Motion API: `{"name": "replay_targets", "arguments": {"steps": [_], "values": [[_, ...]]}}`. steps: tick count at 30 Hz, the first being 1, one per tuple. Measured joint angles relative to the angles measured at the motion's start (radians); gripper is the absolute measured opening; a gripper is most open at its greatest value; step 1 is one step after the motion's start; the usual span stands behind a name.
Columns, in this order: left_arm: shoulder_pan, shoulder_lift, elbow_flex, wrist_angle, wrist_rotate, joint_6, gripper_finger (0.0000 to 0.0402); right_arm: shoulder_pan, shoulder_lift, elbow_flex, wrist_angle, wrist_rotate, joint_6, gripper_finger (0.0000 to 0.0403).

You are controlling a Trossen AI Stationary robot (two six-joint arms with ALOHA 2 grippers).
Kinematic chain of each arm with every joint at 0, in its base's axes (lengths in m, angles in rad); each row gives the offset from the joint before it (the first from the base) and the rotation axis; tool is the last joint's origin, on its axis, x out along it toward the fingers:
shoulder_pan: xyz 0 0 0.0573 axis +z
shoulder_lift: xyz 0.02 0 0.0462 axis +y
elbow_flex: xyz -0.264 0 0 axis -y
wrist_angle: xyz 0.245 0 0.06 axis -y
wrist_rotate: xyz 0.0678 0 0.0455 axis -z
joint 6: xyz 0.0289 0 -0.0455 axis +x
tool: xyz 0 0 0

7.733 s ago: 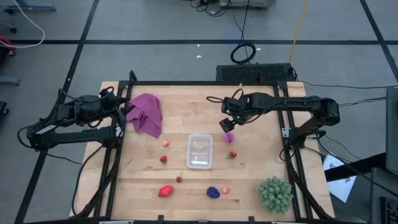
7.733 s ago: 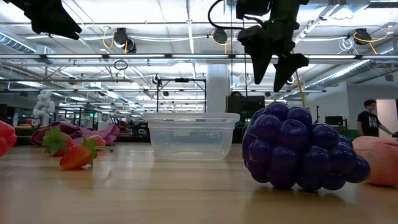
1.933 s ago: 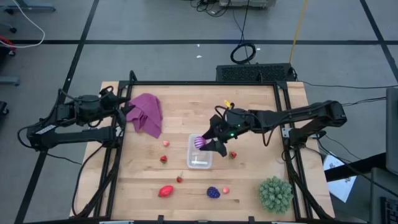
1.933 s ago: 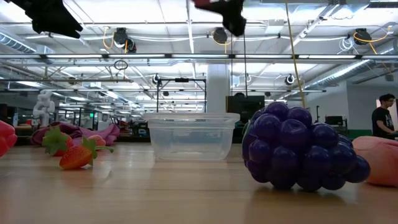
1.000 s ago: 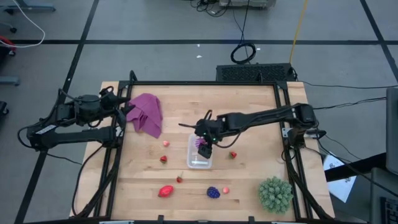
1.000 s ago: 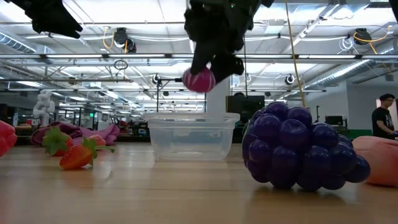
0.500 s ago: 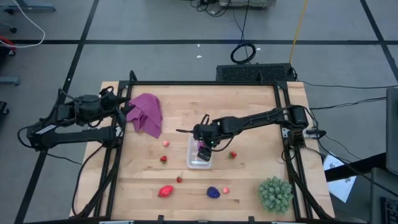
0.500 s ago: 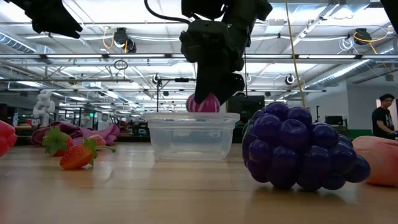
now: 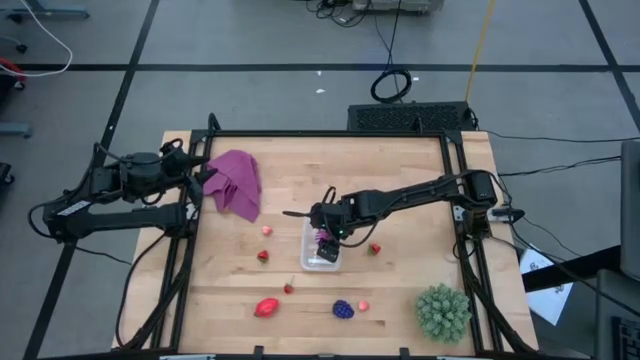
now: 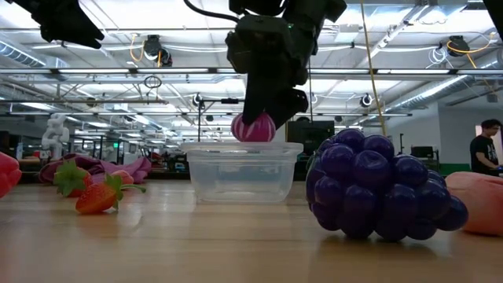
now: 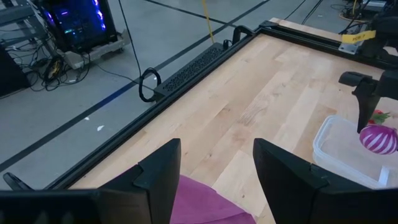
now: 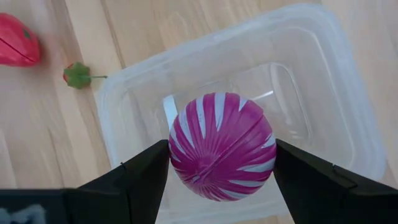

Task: Pick and placing Produce into tupperware
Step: Put the onion into the transparent bin

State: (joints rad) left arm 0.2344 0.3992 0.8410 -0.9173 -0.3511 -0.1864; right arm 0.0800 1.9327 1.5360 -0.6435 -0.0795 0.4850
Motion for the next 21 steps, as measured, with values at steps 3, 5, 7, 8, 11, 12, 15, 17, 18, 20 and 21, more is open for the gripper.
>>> {"name": "replay_targets", "arguments": {"steps": [3, 5, 7, 8, 11, 12, 15, 17, 18, 20, 21], "values": [[0.0, 0.0, 0.0, 0.0, 0.0, 0.0, 0.0207, 0.001, 0.002, 0.0, 0.02, 0.0, 0.0, 0.0263], [0.0, 0.0, 0.0, 0.0, 0.0, 0.0, 0.0207, 0.001, 0.015, 0.0, 0.033, 0.0, -0.001, 0.0263], [0.0, 0.0, 0.0, 0.0, 0.0, 0.0, 0.0207, 0.001, 0.033, 0.0, 0.025, 0.0, -0.004, 0.0263], [0.0, 0.0, 0.0, 0.0, 0.0, -0.001, 0.0207, 0.001, 0.045, 0.0, 0.031, -0.002, -0.005, 0.0263], [0.0, 0.0, 0.0, 0.0, 0.0, -0.001, 0.0207, 0.001, 0.053, -0.001, 0.025, -0.004, -0.009, 0.0263], [0.0, 0.0, 0.0, 0.0, 0.0, -0.001, 0.0207, 0.001, 0.052, -0.001, 0.029, -0.004, -0.011, 0.0263], [0.0, 0.0, 0.0, 0.0, 0.0, -0.001, 0.0207, 0.001, 0.05, 0.0, 0.043, 0.001, -0.018, 0.0263], [0.0, 0.0, 0.0, 0.0, 0.0, -0.001, 0.0207, 0.001, 0.051, -0.001, 0.039, 0.002, -0.019, 0.0263], [0.0, 0.0, 0.0, 0.0, 0.0, -0.001, 0.0207, 0.001, 0.051, -0.001, 0.037, 0.002, -0.024, 0.0263], [0.0, 0.0, 0.0, 0.0, 0.0, 0.0, 0.0207, 0.001, 0.053, -0.004, 0.044, 0.002, -0.026, 0.0263], [0.0, 0.0, 0.0, 0.0, 0.0, 0.0, 0.0207, 0.001, 0.062, -0.006, 0.055, 0.001, -0.026, 0.0263]]}}
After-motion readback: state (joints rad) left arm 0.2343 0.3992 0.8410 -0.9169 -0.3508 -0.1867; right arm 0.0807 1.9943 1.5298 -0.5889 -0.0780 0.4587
